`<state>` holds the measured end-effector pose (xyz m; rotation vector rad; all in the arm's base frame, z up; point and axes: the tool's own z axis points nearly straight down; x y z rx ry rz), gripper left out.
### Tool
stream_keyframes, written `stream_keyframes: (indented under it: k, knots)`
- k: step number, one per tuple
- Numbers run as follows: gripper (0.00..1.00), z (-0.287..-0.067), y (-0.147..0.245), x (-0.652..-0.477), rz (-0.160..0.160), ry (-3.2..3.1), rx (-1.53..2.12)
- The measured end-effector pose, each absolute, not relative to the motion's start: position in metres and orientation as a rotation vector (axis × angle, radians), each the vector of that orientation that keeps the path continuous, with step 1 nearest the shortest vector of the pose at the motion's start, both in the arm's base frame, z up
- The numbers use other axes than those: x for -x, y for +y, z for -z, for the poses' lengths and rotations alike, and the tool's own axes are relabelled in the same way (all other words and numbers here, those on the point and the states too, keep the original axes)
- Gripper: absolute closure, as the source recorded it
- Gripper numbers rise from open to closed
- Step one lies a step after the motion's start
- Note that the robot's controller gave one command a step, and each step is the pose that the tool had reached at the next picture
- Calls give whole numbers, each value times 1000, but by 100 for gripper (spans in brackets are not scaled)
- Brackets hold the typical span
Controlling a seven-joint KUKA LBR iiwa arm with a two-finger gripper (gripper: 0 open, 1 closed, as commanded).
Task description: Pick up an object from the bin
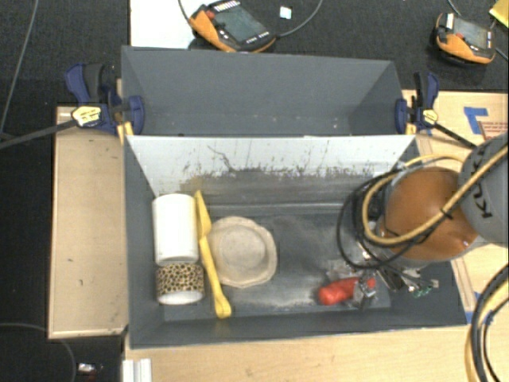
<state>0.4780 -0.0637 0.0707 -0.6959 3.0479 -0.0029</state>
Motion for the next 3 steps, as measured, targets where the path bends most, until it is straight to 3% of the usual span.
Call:
stream_keyframes:
  k: [1, 3]
  knots:
    - [100, -86, -63, -477, 1, 3049, 698]
    - [100, -143, -63, -479, 3, 3045, 693]
